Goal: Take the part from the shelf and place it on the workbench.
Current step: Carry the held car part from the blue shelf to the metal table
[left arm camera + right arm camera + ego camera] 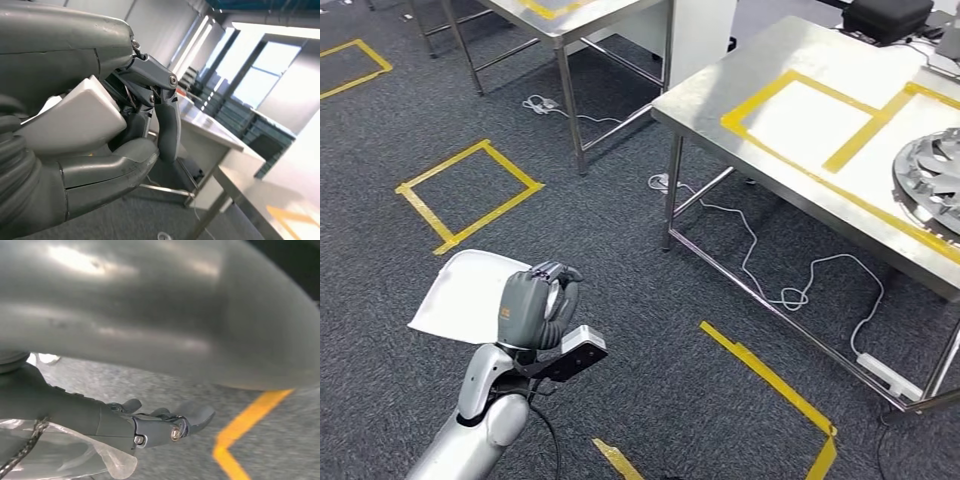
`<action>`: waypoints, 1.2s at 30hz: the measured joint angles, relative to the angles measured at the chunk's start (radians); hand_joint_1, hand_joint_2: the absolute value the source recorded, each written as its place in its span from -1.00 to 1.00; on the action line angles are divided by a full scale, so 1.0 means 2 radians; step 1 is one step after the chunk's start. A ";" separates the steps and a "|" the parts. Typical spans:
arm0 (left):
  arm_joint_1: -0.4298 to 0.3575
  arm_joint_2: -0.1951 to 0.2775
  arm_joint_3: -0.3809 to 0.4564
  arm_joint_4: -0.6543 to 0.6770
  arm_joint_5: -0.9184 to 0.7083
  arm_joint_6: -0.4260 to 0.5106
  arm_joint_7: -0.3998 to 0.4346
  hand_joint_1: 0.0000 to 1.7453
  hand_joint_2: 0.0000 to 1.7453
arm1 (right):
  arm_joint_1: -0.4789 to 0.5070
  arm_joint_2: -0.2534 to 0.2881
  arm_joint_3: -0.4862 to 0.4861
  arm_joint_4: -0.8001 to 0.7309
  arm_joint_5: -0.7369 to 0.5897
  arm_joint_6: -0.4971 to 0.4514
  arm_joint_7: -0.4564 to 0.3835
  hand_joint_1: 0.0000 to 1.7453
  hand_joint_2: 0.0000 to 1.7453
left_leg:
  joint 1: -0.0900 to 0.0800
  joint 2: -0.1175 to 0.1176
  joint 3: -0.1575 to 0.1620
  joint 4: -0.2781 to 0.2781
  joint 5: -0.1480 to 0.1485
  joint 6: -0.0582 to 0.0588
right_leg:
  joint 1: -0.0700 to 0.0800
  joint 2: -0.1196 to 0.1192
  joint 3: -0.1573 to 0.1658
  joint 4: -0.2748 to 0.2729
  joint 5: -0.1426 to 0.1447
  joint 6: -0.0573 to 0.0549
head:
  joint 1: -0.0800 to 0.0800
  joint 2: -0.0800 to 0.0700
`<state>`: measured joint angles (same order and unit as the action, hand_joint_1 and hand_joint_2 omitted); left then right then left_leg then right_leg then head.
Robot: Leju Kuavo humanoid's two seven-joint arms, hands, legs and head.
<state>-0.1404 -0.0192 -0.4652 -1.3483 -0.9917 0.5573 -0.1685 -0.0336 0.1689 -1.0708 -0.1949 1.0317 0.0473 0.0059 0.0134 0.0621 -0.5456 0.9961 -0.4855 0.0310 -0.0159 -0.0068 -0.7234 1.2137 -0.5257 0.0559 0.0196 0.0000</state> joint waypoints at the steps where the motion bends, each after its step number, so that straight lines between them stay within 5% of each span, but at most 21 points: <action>1: 0.003 0.001 0.000 0.001 0.003 0.002 0.000 1.00 1.00 | 0.004 -0.003 0.000 -0.001 0.001 -0.001 0.003 -1.00 -1.00 | 0.000 0.006 0.002 0.001 -0.002 -0.002 | -0.001 -0.009 0.021 -0.036 0.015 0.001 | 0.000 0.000; 4: 0.025 0.009 0.002 -0.002 0.012 0.017 -0.003 1.00 1.00 | 0.010 -0.008 0.001 -0.004 -0.002 0.000 -0.005 -1.00 -1.00 | -0.005 0.022 0.008 0.003 -0.009 -0.011 | 0.002 -0.031 0.062 -0.103 0.030 -0.007 | 0.000 0.000; 7: 0.059 0.021 0.005 -0.021 0.016 0.022 -0.005 1.00 1.00 | 0.017 -0.009 0.000 -0.007 -0.009 0.005 -0.022 -1.00 -1.00 | -0.004 0.032 0.015 0.003 -0.016 -0.019 | 0.003 -0.015 0.064 -0.103 0.028 -0.018 | -0.002 0.000; 9: 0.069 0.030 0.009 -0.034 0.021 0.019 -0.007 1.00 1.00 | 0.018 -0.010 -0.002 -0.008 -0.013 0.007 -0.029 -1.00 -1.00 | -0.001 0.010 0.008 0.028 -0.035 -0.024 | 0.001 -0.004 0.066 -0.105 0.029 -0.024 | -0.005 0.000; 11: 0.076 0.037 0.013 -0.042 0.025 0.015 -0.009 1.00 1.00 | 0.015 -0.010 -0.003 -0.009 -0.015 0.008 -0.033 -1.00 -1.00 | 0.000 -0.019 -0.021 0.092 -0.068 -0.025 | 0.001 0.007 0.067 -0.105 0.030 -0.028 | -0.007 0.000; 13: 0.083 0.042 0.016 -0.045 0.027 0.012 -0.010 1.00 1.00 | 0.013 -0.009 -0.004 -0.009 -0.016 0.008 -0.034 -1.00 -1.00 | -0.001 -0.027 -0.048 0.145 -0.082 -0.024 | 0.002 0.022 0.067 -0.105 0.030 -0.029 | -0.007 0.000; 15: 0.086 0.045 0.018 -0.047 0.028 0.012 -0.010 1.00 1.00 | 0.012 -0.009 -0.005 -0.009 -0.018 0.008 -0.036 -1.00 -1.00 | -0.001 -0.031 -0.046 0.130 -0.057 -0.020 | 0.004 0.038 0.068 -0.104 0.030 -0.029 | -0.007 0.000; 18: 0.085 0.049 0.023 -0.054 0.028 0.013 -0.012 1.00 1.00 | 0.010 -0.009 -0.010 -0.009 -0.030 0.008 -0.049 -1.00 -1.00 | -0.001 -0.064 -0.011 0.038 -0.008 -0.010 | 0.005 0.059 0.067 -0.102 0.031 -0.027 | -0.007 0.000; 20: 0.083 0.051 0.029 -0.060 0.028 0.014 -0.013 1.00 1.00 | 0.006 -0.008 -0.020 -0.009 -0.054 0.008 -0.063 -1.00 -1.00 | -0.001 -0.076 -0.003 0.015 -0.005 -0.008 | 0.004 0.071 0.061 -0.102 0.034 -0.022 | -0.007 0.000; 22: 0.081 0.052 0.035 -0.068 0.028 0.014 -0.014 1.00 1.00 | 0.003 -0.007 -0.037 -0.009 -0.088 0.008 -0.077 -1.00 -1.00 | -0.001 -0.064 -0.002 0.010 -0.004 -0.006 | 0.002 0.078 0.054 -0.101 0.036 -0.016 | -0.008 0.000; 24: 0.079 0.054 0.042 -0.079 0.026 0.016 -0.015 1.00 1.00 | -0.001 -0.005 -0.058 -0.009 -0.110 0.009 -0.087 -1.00 -1.00 | 0.001 -0.050 0.000 0.005 -0.001 -0.002 | 0.004 0.054 0.042 -0.083 0.024 -0.012 | -0.005 0.000; 26: 0.078 0.057 0.050 -0.088 0.024 0.018 -0.016 1.00 1.00 | -0.007 -0.003 -0.074 -0.009 -0.117 0.011 -0.092 -1.00 -1.00 | 0.001 -0.034 0.000 0.004 0.000 0.001 | 0.005 0.020 0.015 -0.026 -0.006 -0.009 | -0.002 0.000; 28: 0.079 0.059 0.055 -0.094 0.024 0.021 -0.018 1.00 1.00 | -0.011 -0.003 -0.081 -0.009 -0.117 0.013 -0.095 -1.00 -1.00 | 0.000 -0.018 0.000 0.004 -0.001 0.002 | 0.003 0.008 -0.012 0.033 -0.030 -0.005 | -0.001 0.000; 29: 0.079 0.060 0.057 -0.096 0.024 0.022 -0.020 1.00 1.00 | -0.012 -0.002 -0.083 -0.009 -0.117 0.013 -0.096 -1.00 -1.00 | 0.000 -0.010 0.000 0.004 -0.001 0.001 | 0.002 0.006 -0.015 0.042 -0.030 -0.004 | -0.001 0.000; 30: 0.078 0.060 0.058 -0.097 0.025 0.023 -0.021 1.00 1.00 | -0.012 -0.002 -0.086 -0.009 -0.118 0.014 -0.096 -1.00 -1.00 | 0.000 -0.003 0.000 0.004 -0.002 0.000 | 0.001 0.003 -0.008 0.032 -0.020 -0.003 | -0.001 0.000; 33: 0.076 0.061 0.059 -0.105 0.037 0.023 -0.032 1.00 1.00 | -0.015 0.000 -0.093 -0.009 -0.119 0.017 -0.097 -1.00 -1.00 | -0.002 0.014 0.002 0.008 -0.007 -0.006 | 0.001 -0.025 0.048 -0.063 0.018 -0.004 | -0.001 0.000; 35: 0.070 0.062 0.060 -0.110 0.051 0.023 -0.042 1.00 1.00 | -0.021 0.001 -0.098 -0.009 -0.121 0.020 -0.098 -1.00 -1.00 | -0.006 0.026 0.003 0.010 -0.010 -0.012 | 0.004 -0.037 0.065 -0.095 0.022 -0.010 | -0.002 0.000; 36: 0.068 0.062 0.060 -0.110 0.057 0.023 -0.046 1.00 1.00 | -0.023 0.002 -0.099 -0.009 -0.122 0.021 -0.100 -1.00 -1.00 | -0.007 0.032 0.004 0.011 -0.011 -0.014 | 0.005 -0.031 0.066 -0.097 0.021 -0.013 | -0.003 0.000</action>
<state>-0.0052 0.1053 -0.3459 -1.5690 -0.8784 0.6037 -0.2600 -0.0791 0.1722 -1.2691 -0.2130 0.7886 0.0890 -0.1941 -0.0003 0.1262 -0.5376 1.0182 -0.5077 0.0035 -0.0064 -0.0692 -0.5917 1.0201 -0.4842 0.0294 0.0146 0.0000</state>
